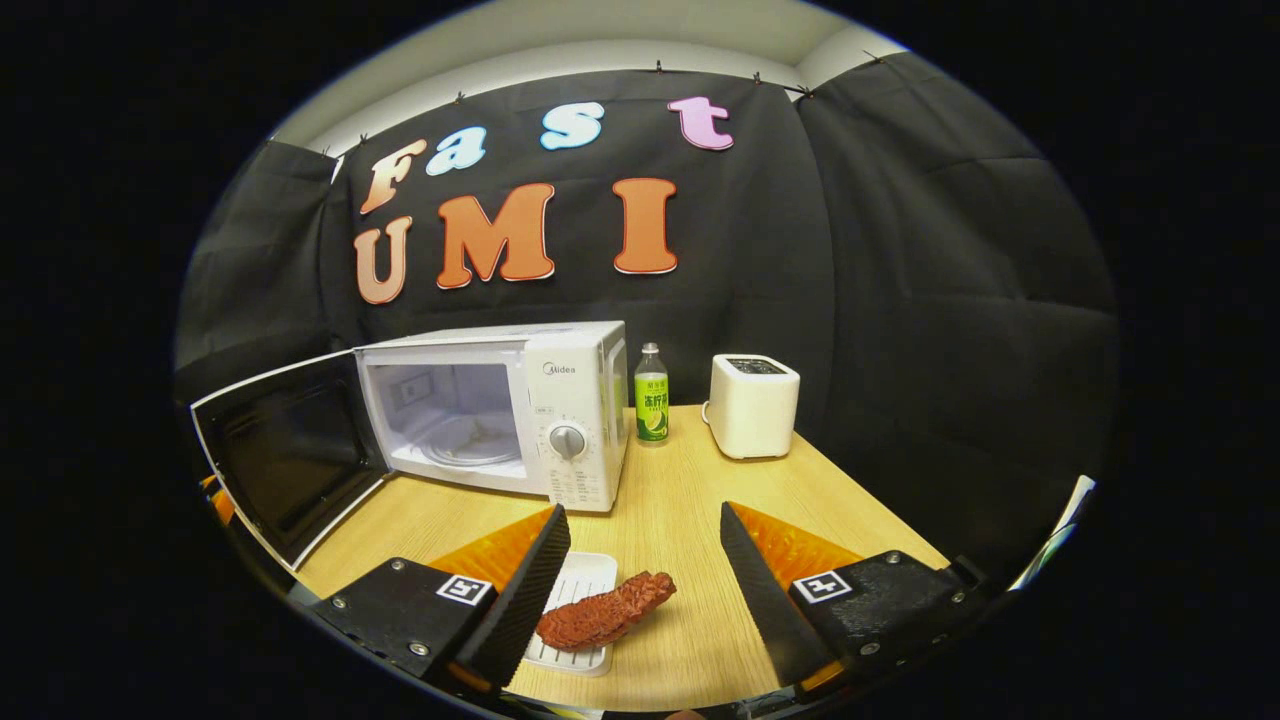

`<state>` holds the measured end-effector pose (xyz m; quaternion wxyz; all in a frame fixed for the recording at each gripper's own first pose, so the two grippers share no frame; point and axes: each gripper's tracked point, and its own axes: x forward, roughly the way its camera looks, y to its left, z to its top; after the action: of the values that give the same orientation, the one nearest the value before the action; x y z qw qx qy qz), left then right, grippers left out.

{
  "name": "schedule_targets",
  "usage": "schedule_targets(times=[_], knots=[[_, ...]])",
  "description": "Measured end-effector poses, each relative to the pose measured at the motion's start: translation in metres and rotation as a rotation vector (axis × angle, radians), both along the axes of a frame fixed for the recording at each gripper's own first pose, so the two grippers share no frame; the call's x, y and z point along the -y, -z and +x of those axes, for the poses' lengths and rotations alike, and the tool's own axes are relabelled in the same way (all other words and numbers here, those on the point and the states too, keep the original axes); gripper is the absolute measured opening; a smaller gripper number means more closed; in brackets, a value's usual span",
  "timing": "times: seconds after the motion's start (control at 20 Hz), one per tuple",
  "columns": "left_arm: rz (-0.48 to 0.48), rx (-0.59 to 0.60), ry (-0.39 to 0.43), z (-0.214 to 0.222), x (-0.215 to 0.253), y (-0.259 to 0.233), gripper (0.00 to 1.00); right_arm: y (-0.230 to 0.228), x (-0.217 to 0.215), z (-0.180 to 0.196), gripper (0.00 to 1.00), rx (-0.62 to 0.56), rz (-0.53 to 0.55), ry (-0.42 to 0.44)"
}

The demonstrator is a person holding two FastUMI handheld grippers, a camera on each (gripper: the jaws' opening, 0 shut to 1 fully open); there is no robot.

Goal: Open the microwave oven with the left hand, put the food in, and close the microwave oven.

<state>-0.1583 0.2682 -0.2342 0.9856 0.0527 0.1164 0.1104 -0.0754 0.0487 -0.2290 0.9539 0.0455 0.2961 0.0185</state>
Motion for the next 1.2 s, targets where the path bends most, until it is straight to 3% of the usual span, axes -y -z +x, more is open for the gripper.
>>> schedule_targets(times=[0.05,0.3,0.35,0.45,0.6,0.9,1.0,1.2], knots=[[0.006,0.001,-0.019,-0.005,-0.011,-0.002,0.74,0.004,-0.001,-0.001,0.94,-0.010,-0.003,0.000],[-0.019,0.023,-0.118,-0.019,-0.063,-0.011,0.74,0.020,0.002,-0.004,0.94,-0.052,-0.012,0.015],[-0.019,0.031,-0.128,-0.017,-0.070,-0.013,0.66,0.023,0.003,-0.005,0.94,-0.064,-0.011,0.021],[-0.031,0.031,-0.132,-0.012,-0.083,-0.014,0.77,0.031,0.005,-0.006,0.94,-0.086,-0.004,0.037],[-0.039,0.024,-0.142,-0.004,-0.095,-0.012,0.78,0.048,0.011,-0.011,0.94,-0.132,0.007,0.066],[-0.042,0.020,-0.121,0.017,-0.089,-0.012,0.80,0.086,0.002,-0.020,0.93,-0.274,0.179,0.134],[-0.043,0.022,-0.122,0.022,-0.090,-0.012,0.83,0.095,-0.001,-0.022,0.88,-0.319,0.275,0.172],[-0.047,0.011,-0.136,0.023,-0.092,-0.007,0.80,0.099,-0.012,-0.022,0.67,-0.355,0.402,0.198]])
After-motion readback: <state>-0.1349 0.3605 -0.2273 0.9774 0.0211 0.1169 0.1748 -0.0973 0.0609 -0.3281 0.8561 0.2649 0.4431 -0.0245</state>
